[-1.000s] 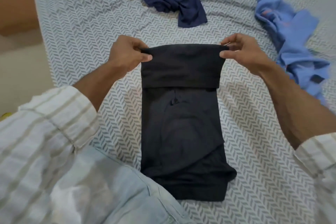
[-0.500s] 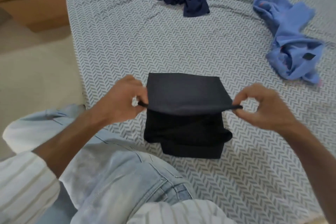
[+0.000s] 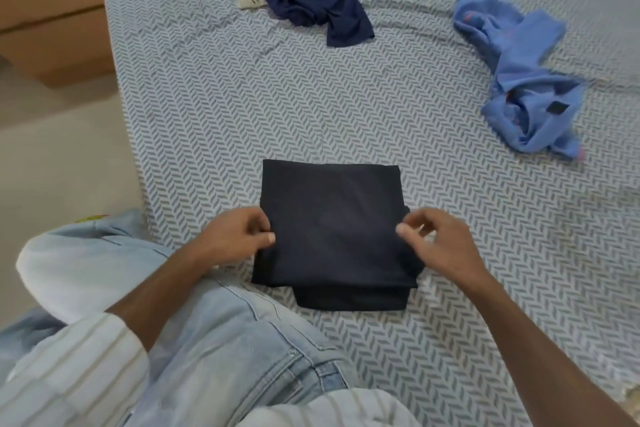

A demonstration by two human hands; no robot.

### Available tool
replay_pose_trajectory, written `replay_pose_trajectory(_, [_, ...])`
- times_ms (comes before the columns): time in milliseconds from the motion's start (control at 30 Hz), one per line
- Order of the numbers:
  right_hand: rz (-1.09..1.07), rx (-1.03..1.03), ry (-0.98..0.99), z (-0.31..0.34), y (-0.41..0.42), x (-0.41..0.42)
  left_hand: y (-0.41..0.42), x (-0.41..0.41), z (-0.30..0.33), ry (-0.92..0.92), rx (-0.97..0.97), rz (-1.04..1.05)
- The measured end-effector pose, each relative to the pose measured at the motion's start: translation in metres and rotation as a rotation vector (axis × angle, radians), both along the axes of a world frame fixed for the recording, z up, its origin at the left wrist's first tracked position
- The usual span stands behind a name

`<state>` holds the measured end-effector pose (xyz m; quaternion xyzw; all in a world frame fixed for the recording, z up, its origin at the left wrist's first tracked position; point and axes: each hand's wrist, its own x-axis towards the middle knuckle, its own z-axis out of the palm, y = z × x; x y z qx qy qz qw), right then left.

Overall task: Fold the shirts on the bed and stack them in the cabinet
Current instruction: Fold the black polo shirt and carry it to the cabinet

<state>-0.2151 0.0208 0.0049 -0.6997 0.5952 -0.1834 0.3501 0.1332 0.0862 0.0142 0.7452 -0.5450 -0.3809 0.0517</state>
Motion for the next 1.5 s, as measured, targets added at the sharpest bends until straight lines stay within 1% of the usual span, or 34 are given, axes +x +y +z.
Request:
replay_pose_trajectory(67, [-0.231, 0.133, -0.028, -0.001, -0.026, 0.016, -0.018, -0.003, -0.002, 0.133, -0.116, 0.296])
replay_pose_trajectory(100, [-0.308, 0.201, -0.048, -0.004, -0.041, 0.022, -0.028, -0.004, -0.002, 0.232, -0.122, 0.433])
replay_pose_trajectory(167, [-0.377, 0.328, -0.115, -0.006, -0.068, 0.034, -0.048, -0.005, -0.003, 0.387, -0.086, 0.642])
replay_pose_trajectory(233, [-0.390, 0.441, -0.194, -0.004, -0.088, 0.046, -0.065, -0.005, -0.004, 0.468, -0.015, 0.738])
replay_pose_trajectory(300, [-0.417, 0.518, -0.241, -0.004, -0.103, 0.053, -0.080, -0.006, -0.007, 0.517, 0.011, 0.797])
replay_pose_trajectory(367, [-0.456, 0.533, -0.287, -0.007, -0.116, 0.055, -0.093, -0.008, -0.010, 0.512, -0.019, 0.881])
replay_pose_trajectory(433, [-0.505, 0.494, -0.297, -0.018, -0.122, 0.052, -0.100, -0.008, -0.014, 0.436, -0.052, 0.931])
replay_pose_trajectory(500, [-0.489, 0.409, -0.168, -0.027, -0.120, 0.052, -0.100, -0.012, -0.019, 0.300, -0.083, 0.889])
replay_pose_trajectory(567, [-0.429, 0.301, 0.004, -0.025, -0.109, 0.056, -0.094, -0.015, -0.021, 0.099, -0.133, 0.759])
replay_pose_trajectory(600, [-0.402, 0.265, 0.053, -0.020, -0.101, 0.059, -0.091, -0.016, -0.020, 0.013, -0.138, 0.685])
replay_pose_trajectory(667, [-0.339, 0.221, 0.158, -0.008, -0.082, 0.063, -0.084, -0.016, -0.021, -0.088, -0.089, 0.560])
replay_pose_trajectory(733, [-0.268, 0.236, 0.289, -0.002, -0.066, 0.065, -0.080, -0.015, -0.020, -0.128, 0.016, 0.485])
replay_pose_trajectory(800, [-0.235, 0.338, 0.344, -0.003, -0.053, 0.066, -0.076, -0.013, -0.017, -0.060, 0.101, 0.467])
replay_pose_trajectory(867, [-0.251, 0.443, 0.292, -0.004, -0.049, 0.066, -0.075, -0.015, -0.013, 0.063, 0.149, 0.457])
replay_pose_trajectory(967, [-0.266, 0.610, 0.063, -0.005, -0.056, 0.064, -0.070, -0.020, -0.011, 0.215, 0.138, 0.398])
replay_pose_trajectory(1033, [-0.241, 0.710, -0.034, -0.002, -0.064, 0.060, -0.066, -0.019, -0.007, 0.328, 0.107, 0.413])
replay_pose_trajectory(1100, [-0.182, 0.752, -0.117, 0.004, -0.071, 0.056, -0.062, -0.013, -0.003, 0.509, 0.092, 0.454])
replay_pose_trajectory(1167, [-0.084, 0.772, -0.240, 0.016, -0.079, 0.058, -0.059, -0.003, 0.006, 0.720, 0.082, 0.492])
replay_pose_trajectory(1233, [0.007, 0.759, -0.347, 0.034, -0.090, 0.066, -0.061, 0.011, 0.018, 0.829, 0.050, 0.512])
replay_pose_trajectory(1300, [0.080, 0.700, -0.404, 0.054, -0.109, 0.077, -0.069, 0.026, 0.035, 0.852, -0.031, 0.517])
replay_pose_trajectory(1433, [0.192, 0.457, -0.428, 0.093, -0.155, 0.110, -0.101, 0.061, 0.082, 0.788, -0.235, 0.456])
replay_pose_trajectory(1500, [0.231, 0.331, -0.432, 0.114, -0.176, 0.128, -0.116, 0.078, 0.107, 0.719, -0.345, 0.432])
